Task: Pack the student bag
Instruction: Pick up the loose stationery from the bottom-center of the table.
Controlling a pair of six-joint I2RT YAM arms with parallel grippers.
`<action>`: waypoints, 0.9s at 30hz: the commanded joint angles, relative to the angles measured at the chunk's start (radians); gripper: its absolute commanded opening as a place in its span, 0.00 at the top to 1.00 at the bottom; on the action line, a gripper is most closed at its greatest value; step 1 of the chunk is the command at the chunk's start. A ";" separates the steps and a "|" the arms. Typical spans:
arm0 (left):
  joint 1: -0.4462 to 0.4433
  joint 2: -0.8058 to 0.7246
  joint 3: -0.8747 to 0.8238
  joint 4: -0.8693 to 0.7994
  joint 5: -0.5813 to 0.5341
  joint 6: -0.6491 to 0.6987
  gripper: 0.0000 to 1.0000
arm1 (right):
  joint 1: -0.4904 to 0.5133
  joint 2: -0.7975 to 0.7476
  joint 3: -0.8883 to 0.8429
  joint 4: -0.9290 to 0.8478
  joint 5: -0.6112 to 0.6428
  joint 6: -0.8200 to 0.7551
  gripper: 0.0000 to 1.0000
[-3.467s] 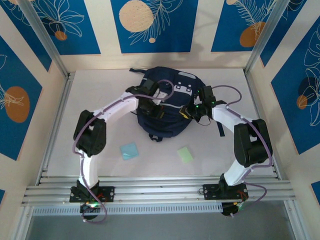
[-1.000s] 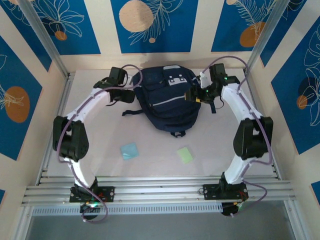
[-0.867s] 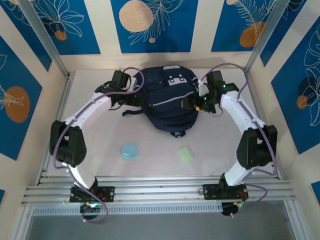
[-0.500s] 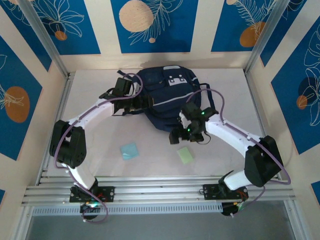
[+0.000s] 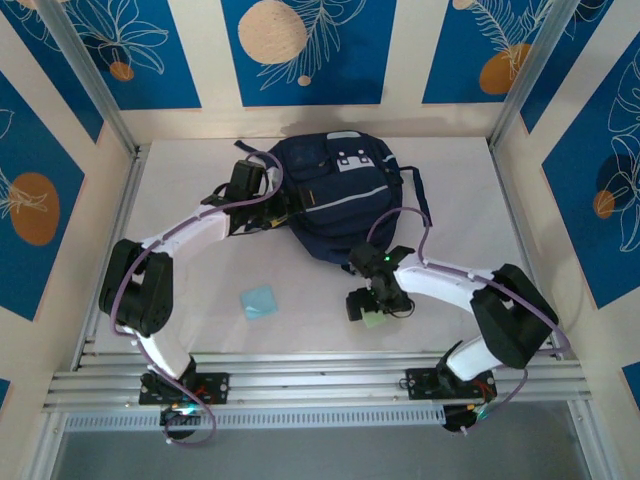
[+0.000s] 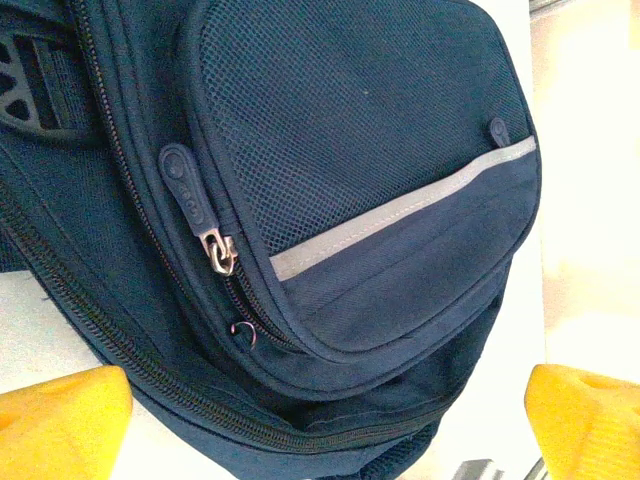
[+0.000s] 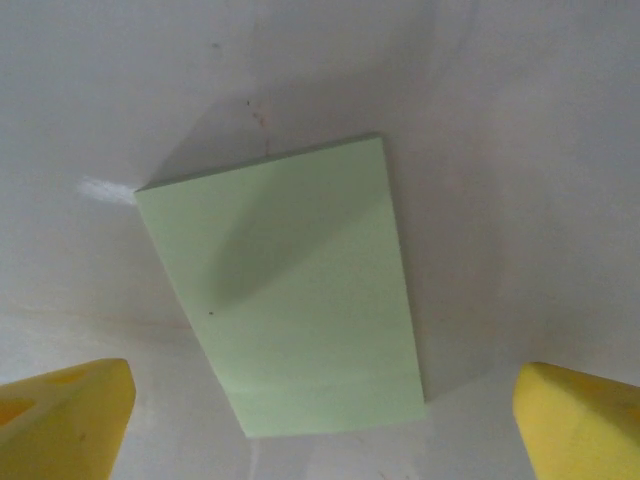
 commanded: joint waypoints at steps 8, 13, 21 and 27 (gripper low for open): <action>-0.008 -0.001 0.019 0.023 0.045 -0.022 0.00 | 0.077 0.102 0.012 0.023 0.051 0.086 0.35; -0.012 -0.002 0.039 0.007 0.040 0.016 0.02 | 0.077 0.079 -0.002 0.021 0.053 0.094 0.48; -0.090 0.050 0.238 -0.288 -0.189 0.390 0.04 | 0.029 -0.029 0.017 -0.027 0.018 0.096 0.53; -0.145 0.131 0.362 -0.388 -0.259 0.614 0.05 | -0.145 -0.199 0.051 -0.092 -0.088 0.075 0.53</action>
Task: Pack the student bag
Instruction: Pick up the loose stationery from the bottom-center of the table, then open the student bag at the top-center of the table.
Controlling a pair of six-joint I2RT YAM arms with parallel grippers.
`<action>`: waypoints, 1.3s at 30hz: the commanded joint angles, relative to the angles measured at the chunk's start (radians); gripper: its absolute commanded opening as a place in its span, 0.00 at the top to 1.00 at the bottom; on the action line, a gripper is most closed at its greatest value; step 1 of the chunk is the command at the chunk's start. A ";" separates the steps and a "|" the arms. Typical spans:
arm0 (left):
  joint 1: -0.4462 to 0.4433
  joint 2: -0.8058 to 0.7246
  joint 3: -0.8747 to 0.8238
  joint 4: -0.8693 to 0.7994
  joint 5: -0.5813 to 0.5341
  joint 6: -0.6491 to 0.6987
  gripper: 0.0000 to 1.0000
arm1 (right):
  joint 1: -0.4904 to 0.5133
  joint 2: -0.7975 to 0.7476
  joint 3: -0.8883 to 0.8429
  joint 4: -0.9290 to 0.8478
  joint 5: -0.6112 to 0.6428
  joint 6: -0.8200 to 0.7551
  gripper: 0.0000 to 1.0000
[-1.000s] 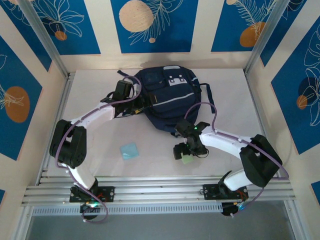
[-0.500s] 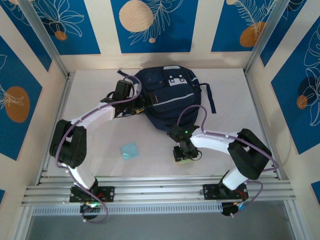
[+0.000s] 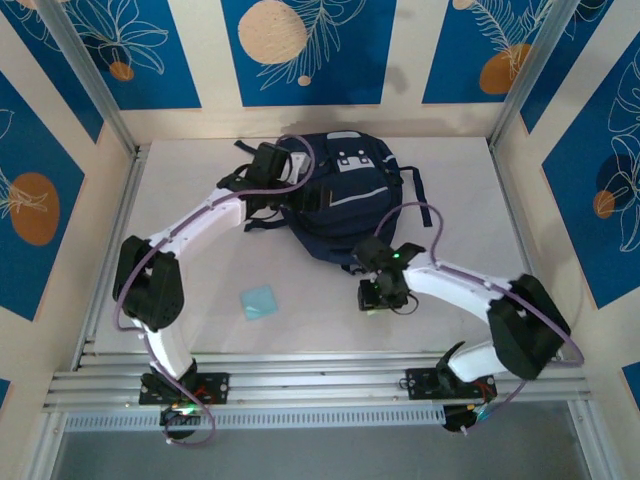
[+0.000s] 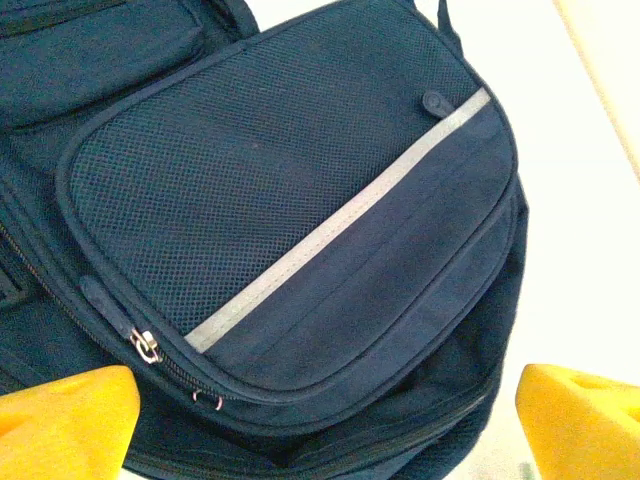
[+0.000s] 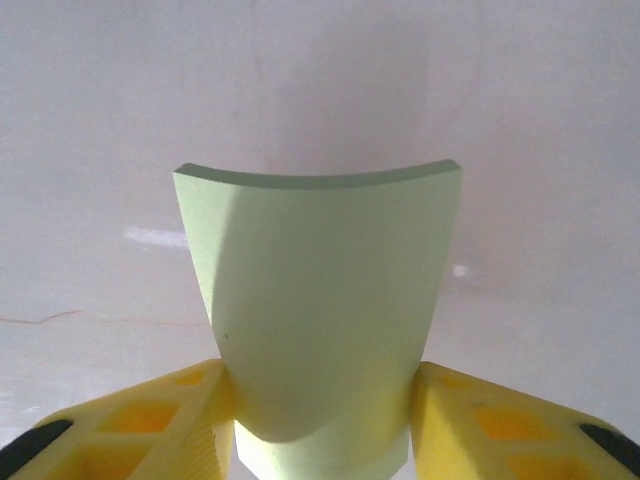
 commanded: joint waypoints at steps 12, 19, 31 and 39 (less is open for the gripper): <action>-0.140 0.301 0.345 -0.257 -0.164 0.453 0.17 | -0.584 -0.181 0.134 -0.039 -0.323 -0.101 0.55; -0.146 0.413 0.454 -0.298 -0.228 0.511 0.26 | -0.701 -0.194 0.131 0.009 -0.401 -0.085 0.57; -0.144 0.411 0.512 -0.330 -0.229 0.475 1.00 | -0.730 -0.207 0.134 0.031 -0.461 -0.077 0.60; -0.092 0.321 0.553 -0.347 0.124 0.172 1.00 | -0.683 -0.172 0.152 0.157 -0.537 0.037 0.59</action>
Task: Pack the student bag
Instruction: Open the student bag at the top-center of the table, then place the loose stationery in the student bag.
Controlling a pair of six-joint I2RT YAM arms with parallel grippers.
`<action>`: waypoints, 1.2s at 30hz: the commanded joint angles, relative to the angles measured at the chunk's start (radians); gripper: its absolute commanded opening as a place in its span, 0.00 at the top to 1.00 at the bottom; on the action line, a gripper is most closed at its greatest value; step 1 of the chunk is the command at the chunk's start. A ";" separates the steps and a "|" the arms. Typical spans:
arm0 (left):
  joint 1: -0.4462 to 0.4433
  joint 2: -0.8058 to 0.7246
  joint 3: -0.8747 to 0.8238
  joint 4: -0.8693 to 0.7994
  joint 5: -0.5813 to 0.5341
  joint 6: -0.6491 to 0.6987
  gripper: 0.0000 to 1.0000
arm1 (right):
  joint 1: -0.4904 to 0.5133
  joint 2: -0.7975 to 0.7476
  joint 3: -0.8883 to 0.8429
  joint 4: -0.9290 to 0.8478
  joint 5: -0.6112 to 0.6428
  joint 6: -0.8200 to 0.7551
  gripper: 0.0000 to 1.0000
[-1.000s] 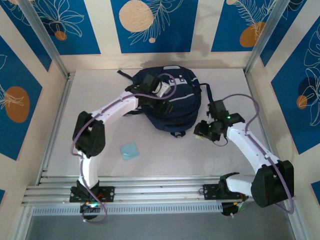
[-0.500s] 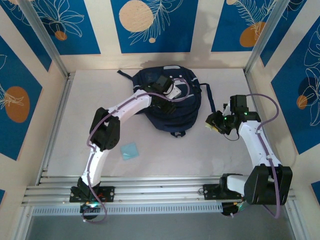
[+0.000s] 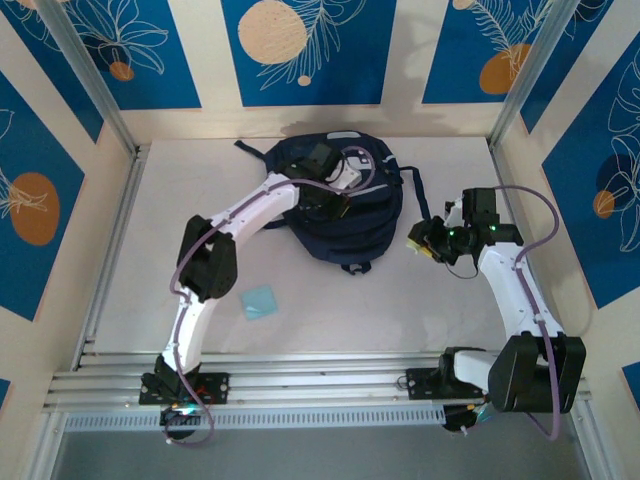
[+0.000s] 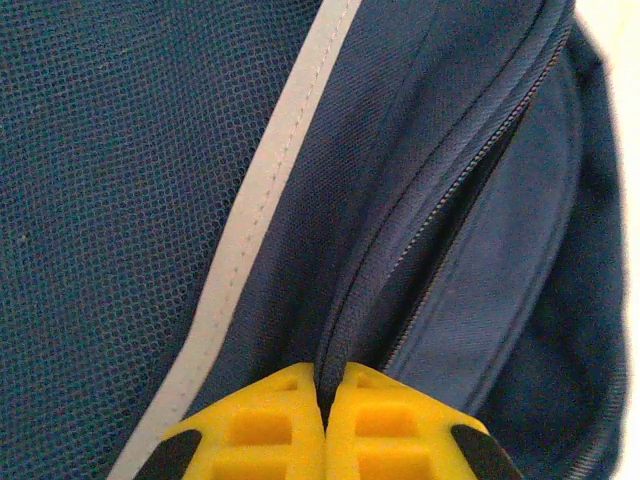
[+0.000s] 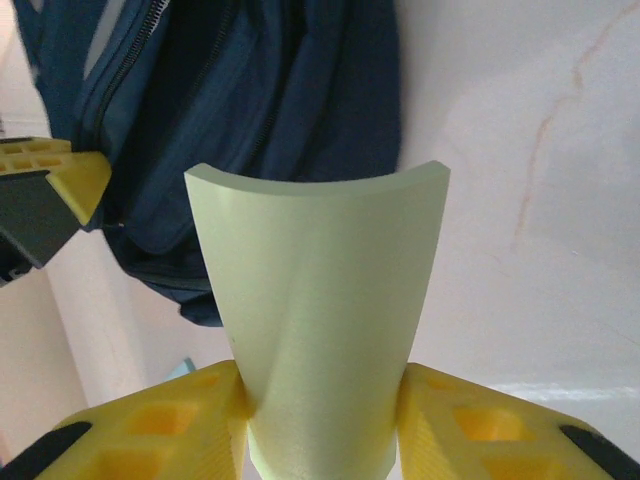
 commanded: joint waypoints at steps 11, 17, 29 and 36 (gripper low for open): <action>0.013 -0.163 -0.042 0.180 0.246 -0.466 1.00 | 0.166 0.195 0.116 0.268 -0.056 0.231 0.59; 0.037 -0.151 -0.016 0.208 0.222 -0.484 1.00 | 0.215 0.346 0.206 0.328 -0.041 0.295 0.59; 0.049 -0.163 -0.022 0.247 0.221 -0.503 1.00 | 0.271 0.580 0.362 0.440 -0.083 0.361 0.14; 0.068 -0.189 -0.076 0.281 0.218 -0.511 1.00 | 0.263 0.473 0.274 0.403 -0.044 0.305 0.16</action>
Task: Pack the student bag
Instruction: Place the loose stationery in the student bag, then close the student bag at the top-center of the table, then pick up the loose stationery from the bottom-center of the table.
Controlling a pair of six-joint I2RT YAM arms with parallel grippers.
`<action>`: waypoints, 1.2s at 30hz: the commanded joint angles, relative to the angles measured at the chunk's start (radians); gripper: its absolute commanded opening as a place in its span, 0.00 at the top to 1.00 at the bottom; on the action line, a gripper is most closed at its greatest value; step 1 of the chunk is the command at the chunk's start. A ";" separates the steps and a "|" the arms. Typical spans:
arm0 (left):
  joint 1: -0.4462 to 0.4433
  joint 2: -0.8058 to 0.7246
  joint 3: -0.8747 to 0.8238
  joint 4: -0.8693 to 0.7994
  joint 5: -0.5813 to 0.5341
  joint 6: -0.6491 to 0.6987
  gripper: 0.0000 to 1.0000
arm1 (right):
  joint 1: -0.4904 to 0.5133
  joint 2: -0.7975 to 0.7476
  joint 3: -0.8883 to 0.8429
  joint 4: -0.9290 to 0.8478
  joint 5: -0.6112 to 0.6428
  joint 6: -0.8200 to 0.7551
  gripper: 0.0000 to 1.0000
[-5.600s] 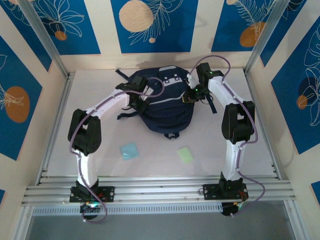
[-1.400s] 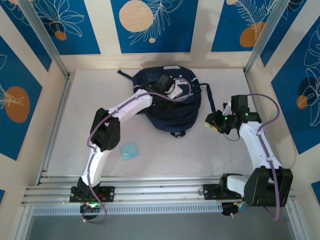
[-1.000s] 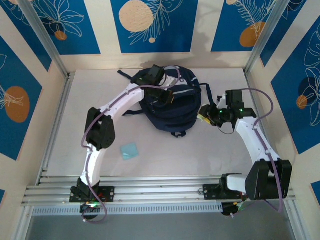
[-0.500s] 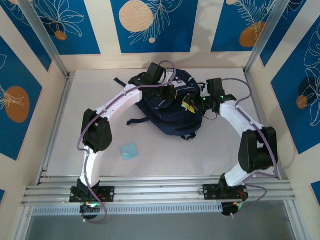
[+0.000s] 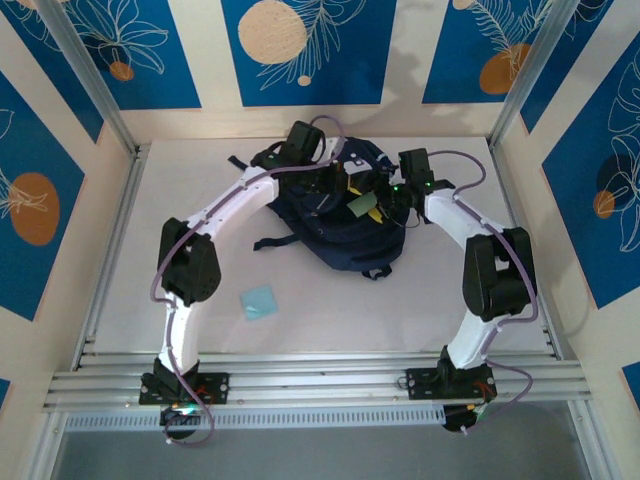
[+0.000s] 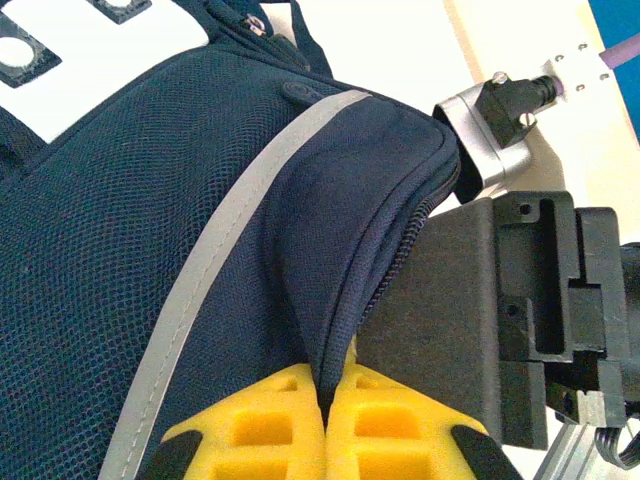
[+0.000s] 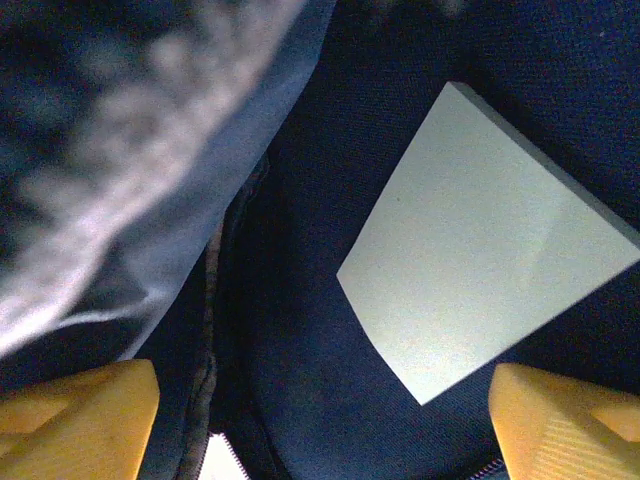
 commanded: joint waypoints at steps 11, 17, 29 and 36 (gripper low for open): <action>0.024 -0.187 -0.199 -0.016 -0.076 0.049 0.59 | 0.044 -0.321 -0.147 -0.317 0.124 -0.265 0.15; 0.038 -0.403 -0.474 -0.094 -0.223 0.043 0.19 | 0.028 -0.438 -0.262 -0.335 0.113 -0.278 0.01; 0.038 -0.697 -0.944 -0.355 -0.377 -0.107 0.00 | 0.049 -0.429 -0.272 -0.294 0.107 -0.271 0.01; 0.038 -0.809 -1.131 -0.270 -0.406 -0.347 0.00 | 0.073 -0.416 -0.282 -0.262 0.094 -0.263 0.01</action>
